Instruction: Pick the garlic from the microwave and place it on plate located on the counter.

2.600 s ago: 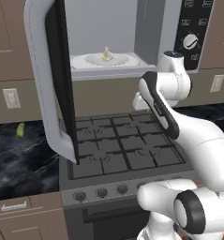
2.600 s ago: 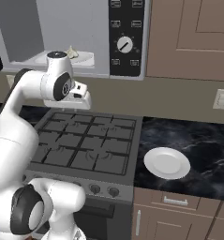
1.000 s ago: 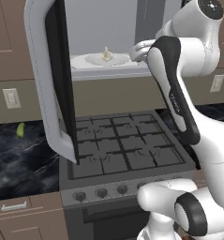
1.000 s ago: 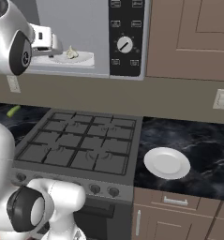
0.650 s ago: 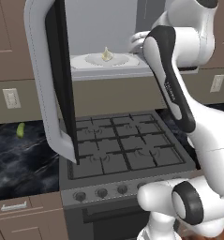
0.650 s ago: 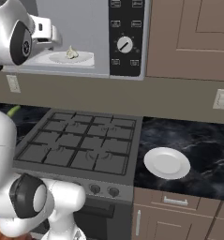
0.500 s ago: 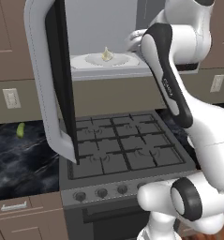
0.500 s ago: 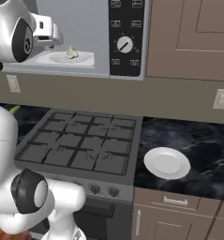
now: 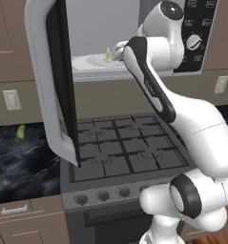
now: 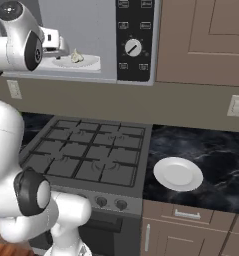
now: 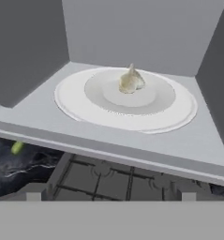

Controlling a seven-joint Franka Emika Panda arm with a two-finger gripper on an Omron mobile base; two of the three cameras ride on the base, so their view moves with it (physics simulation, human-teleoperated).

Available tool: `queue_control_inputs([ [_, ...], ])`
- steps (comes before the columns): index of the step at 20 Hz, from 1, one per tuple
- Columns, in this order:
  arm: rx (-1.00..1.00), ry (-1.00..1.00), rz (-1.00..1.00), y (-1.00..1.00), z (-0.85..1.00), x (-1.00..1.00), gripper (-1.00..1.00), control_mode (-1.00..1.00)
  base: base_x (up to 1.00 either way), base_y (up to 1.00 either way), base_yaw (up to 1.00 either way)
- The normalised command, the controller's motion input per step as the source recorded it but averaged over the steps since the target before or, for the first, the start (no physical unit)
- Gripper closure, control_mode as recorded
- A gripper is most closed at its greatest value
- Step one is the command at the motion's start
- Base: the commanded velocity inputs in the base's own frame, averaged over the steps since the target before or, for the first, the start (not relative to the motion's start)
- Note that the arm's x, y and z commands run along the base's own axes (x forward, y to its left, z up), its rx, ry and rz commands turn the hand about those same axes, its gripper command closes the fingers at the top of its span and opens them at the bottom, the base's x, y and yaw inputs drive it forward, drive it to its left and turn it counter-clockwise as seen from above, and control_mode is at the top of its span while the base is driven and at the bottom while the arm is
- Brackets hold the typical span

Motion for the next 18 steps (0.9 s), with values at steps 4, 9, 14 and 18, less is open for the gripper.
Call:
queue_control_inputs([
  [4, 0.01, 0.01, 0.00, -0.05, -0.03, 0.99, -1.00, -1.00, 0.00, 0.00, 0.00],
  [9, 0.00, 0.05, 0.00, -0.02, -0.11, 0.78, -1.00, -1.00, 0.00, 0.00, 0.00],
  [14, 0.00, 0.01, 0.00, 0.00, -0.17, 0.63, -1.00, -1.00, 0.00, 0.00, 0.00],
  [18, 0.00, 0.00, 0.00, 0.00, -0.12, 0.66, -1.00, -1.00, 0.00, 0.00, 0.00],
])
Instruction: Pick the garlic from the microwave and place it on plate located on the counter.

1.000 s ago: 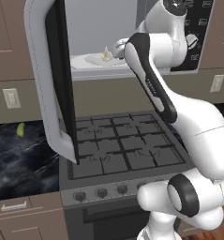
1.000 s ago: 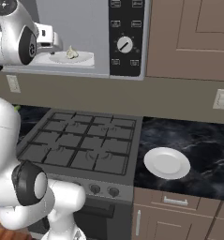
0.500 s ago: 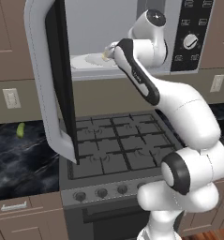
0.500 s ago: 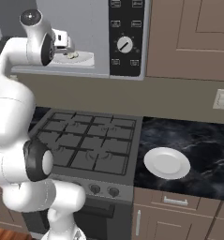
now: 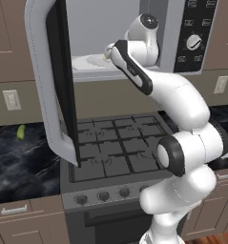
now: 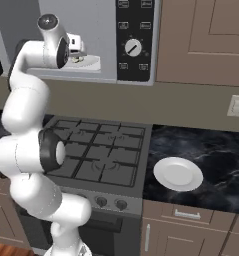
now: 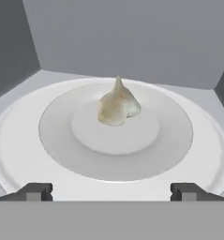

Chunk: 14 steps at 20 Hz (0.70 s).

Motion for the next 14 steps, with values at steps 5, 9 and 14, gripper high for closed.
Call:
queue_control_inputs([
  [5, 0.00, 0.03, 0.00, 0.00, -0.20, 0.56, -1.00, -1.00, 0.00, 0.00, 0.00],
  [9, 0.00, 0.03, 0.00, 0.00, -0.14, 0.54, -1.00, -1.00, 0.00, 0.00, 0.00],
  [14, 0.00, 0.02, 0.00, 0.01, -0.03, 0.49, -1.00, -1.00, 0.00, 0.00, 0.00],
])
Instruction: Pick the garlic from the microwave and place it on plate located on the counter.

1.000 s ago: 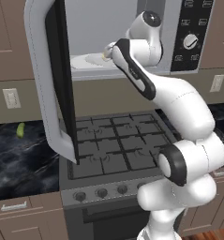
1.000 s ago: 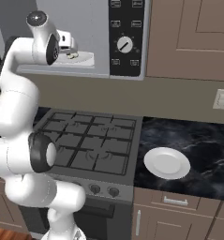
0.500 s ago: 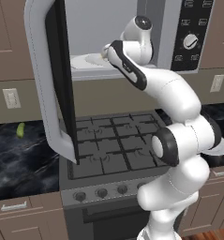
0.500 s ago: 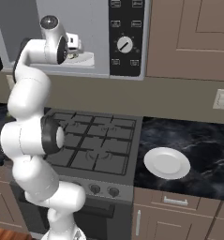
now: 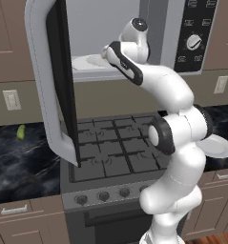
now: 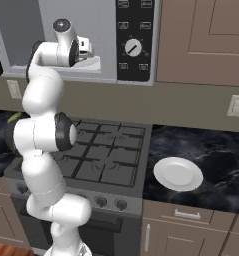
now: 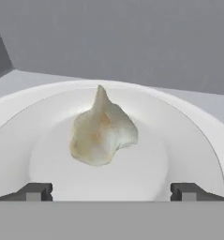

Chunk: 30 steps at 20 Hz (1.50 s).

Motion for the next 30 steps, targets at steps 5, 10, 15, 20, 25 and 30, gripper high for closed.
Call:
queue_control_inputs([
  [5, -0.01, 0.01, 0.00, 0.27, -0.03, 0.36, -1.00, -1.00, 0.00, 0.00, 0.00],
  [10, -0.01, 0.02, 0.00, 0.14, -0.03, 0.47, -1.00, -1.00, 0.00, 0.00, 0.00],
  [15, 0.00, 0.01, 0.00, 0.00, -0.12, 0.36, -1.00, -1.00, 0.00, 0.00, 0.00],
  [20, 0.00, 0.01, 0.00, 0.00, -0.21, 0.04, 1.00, -1.00, 0.00, 0.00, 0.00],
  [25, 0.00, -0.01, 0.00, -0.06, 0.00, -0.08, 1.00, -1.00, 0.00, 0.00, 0.00],
  [30, 0.01, -0.18, 0.00, -0.27, 0.00, -0.96, 1.00, -1.00, 0.00, 0.00, 0.00],
])
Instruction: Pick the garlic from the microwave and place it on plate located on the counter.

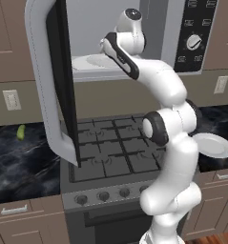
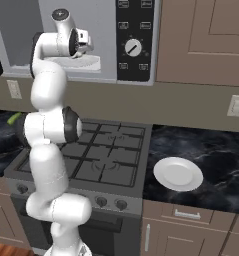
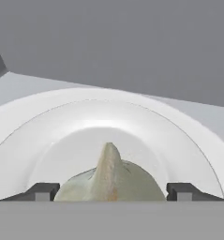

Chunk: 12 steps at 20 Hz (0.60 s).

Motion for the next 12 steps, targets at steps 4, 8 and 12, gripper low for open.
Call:
queue_control_inputs([
  [4, 0.06, -0.25, 0.00, -0.54, 0.00, -1.00, 1.00, -1.00, 0.00, 0.00, 0.00],
  [8, 0.05, -0.16, 0.00, -0.84, 0.05, -1.00, 1.00, -1.00, 0.00, 0.00, 0.00],
  [12, 0.02, 0.00, -0.03, -0.86, -0.07, -1.00, 1.00, -1.00, 0.00, 0.00, 0.00],
])
